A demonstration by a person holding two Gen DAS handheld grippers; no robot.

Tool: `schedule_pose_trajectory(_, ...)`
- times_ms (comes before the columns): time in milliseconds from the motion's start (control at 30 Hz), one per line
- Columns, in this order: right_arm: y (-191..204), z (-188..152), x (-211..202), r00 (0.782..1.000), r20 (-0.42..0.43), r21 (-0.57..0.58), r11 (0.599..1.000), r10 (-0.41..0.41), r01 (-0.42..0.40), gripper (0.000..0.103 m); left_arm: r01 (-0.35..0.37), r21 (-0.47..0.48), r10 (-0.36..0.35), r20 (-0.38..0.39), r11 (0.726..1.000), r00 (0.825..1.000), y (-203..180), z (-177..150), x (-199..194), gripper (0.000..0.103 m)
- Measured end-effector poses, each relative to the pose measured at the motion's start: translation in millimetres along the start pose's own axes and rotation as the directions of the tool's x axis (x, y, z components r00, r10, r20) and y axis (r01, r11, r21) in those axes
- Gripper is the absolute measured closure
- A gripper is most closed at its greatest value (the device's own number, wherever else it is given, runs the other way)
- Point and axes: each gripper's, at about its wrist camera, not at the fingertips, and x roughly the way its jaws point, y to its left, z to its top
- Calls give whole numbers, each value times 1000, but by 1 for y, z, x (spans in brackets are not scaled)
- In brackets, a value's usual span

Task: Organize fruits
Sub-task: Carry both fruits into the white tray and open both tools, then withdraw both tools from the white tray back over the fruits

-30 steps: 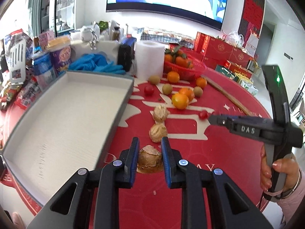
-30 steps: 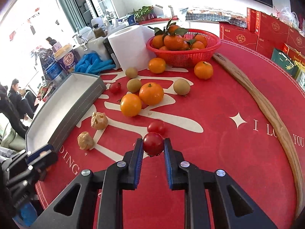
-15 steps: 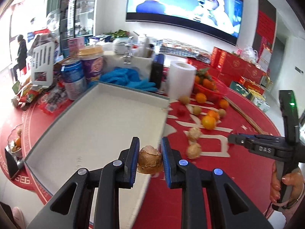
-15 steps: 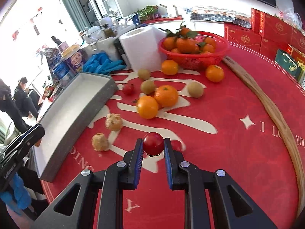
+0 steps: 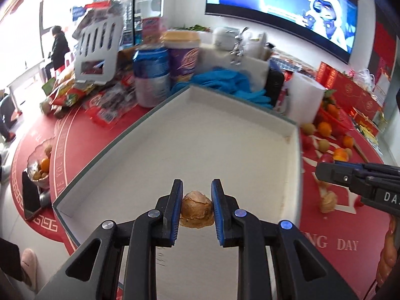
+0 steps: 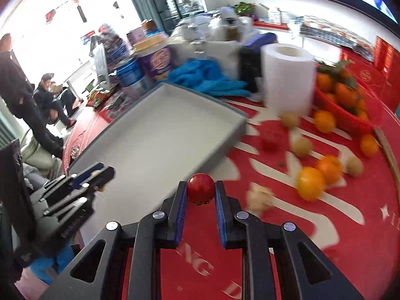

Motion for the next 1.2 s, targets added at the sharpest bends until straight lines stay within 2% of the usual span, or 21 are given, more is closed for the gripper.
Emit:
schedule_pose_trajectory(233,31,13,26,999,-35,-57,998,-19,17,81,-14,-32,13,-22,999,1000,12,-3,11,78)
schedule_pose_trajectory(500,45,17,43,997,-59,-96,995,-48,42,81,-31,-27,30,-28,999,999,18,-8,21,77)
schedule_pose_trajectory(633,50,19,49,996,-72,-112,993,-52,44,80,-38,-27,37,-23,999,999,18,-9,19,73)
schedule_pose_trajectory(667,51,19,50,996,-77,-112,993,-51,42,78,-35,-28,34,-22,999,999,18,-9,19,67)
schedule_pose_trajectory(700,50,19,50,995,-78,-109,993,-54,45,67,-32,-29,31,-23,999,999,17,-9,19,62)
schedule_pose_trajectory(733,50,19,49,996,-73,-104,993,-55,47,41,-32,-30,32,-22,999,999,17,-8,18,49)
schedule_pose_trajectory(767,50,19,46,997,-54,-99,994,-52,46,26,-35,-32,34,-8,999,999,17,-8,15,42)
schedule_pose_trajectory(800,51,19,42,998,-34,-99,994,-48,45,12,-41,-31,41,10,999,999,17,-8,12,29)
schedule_pose_trajectory(833,52,20,38,998,-18,-102,993,-66,64,10,-49,-31,49,22,998,999,16,-7,10,21)
schedule_pose_trajectory(1000,46,21,26,996,-8,-94,992,-84,83,10,-82,-21,82,18,996,996,15,-6,9,21)
schedule_pose_trajectory(1033,43,20,23,997,-4,-81,993,-81,81,9,-86,-24,86,19,996,996,15,-6,9,20)
schedule_pose_trajectory(1100,34,18,16,997,15,-49,996,-79,79,0,-89,-23,89,15,996,996,14,-5,6,20)
schedule_pose_trajectory(1200,19,12,2,995,37,-24,995,-93,94,0,-76,-3,76,22,997,997,7,-3,-4,20)
